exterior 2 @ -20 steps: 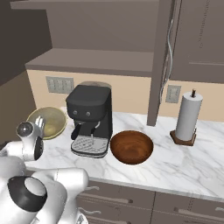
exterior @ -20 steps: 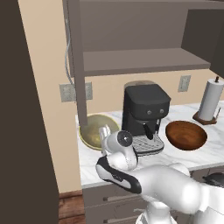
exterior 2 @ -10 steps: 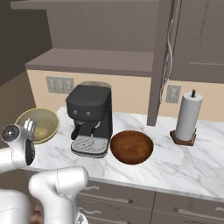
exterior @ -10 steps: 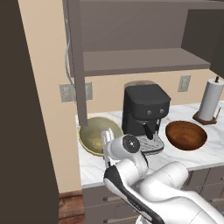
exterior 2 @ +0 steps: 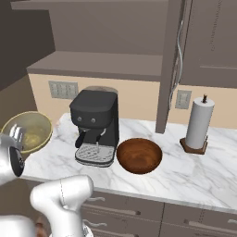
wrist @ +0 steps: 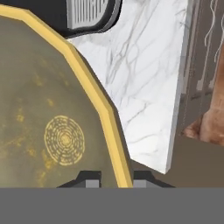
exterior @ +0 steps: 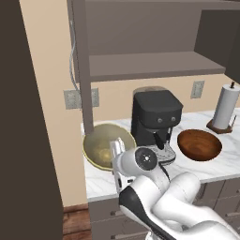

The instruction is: Open the cabinet. Pick the bowls from the counter and place them in the cabinet. Then close the cabinet.

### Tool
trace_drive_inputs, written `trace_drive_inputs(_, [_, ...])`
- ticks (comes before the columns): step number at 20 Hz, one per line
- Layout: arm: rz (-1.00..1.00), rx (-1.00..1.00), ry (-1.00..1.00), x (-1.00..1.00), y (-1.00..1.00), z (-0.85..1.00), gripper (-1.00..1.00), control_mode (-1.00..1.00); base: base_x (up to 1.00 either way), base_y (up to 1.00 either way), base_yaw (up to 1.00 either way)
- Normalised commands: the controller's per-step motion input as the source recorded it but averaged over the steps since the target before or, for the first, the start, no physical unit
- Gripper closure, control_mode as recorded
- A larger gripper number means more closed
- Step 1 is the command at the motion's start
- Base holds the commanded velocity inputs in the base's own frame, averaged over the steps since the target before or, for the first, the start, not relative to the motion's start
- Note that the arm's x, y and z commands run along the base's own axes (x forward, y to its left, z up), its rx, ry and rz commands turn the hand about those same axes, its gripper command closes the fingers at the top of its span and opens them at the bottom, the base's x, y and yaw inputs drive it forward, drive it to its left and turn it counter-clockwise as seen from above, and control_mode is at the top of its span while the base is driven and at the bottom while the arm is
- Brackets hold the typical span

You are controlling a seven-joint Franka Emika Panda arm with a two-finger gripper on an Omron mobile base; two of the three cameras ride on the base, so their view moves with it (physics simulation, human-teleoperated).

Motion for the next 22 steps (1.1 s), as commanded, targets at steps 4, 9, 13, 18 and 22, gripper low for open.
trace_drive_inputs(4, [-0.1,0.0,-0.03,-0.43,-0.13,0.87,1.0,-1.0,0.0,0.0,0.0])
trace_drive_inputs(9, [-0.14,0.07,0.0,-0.42,-0.64,0.67,1.0,-1.0,0.0,0.0,0.0])
trace_drive_inputs(13, [-0.12,0.13,0.0,-0.6,-0.59,0.82,1.0,-1.0,0.0,0.0,0.0])
trace_drive_inputs(18, [-0.03,0.06,-0.06,-0.69,-0.24,0.99,1.0,-1.0,0.0,0.0,0.0])
trace_drive_inputs(22, [0.0,0.02,-0.12,-0.52,-0.04,0.81,1.0,-1.0,0.0,0.0,0.0])
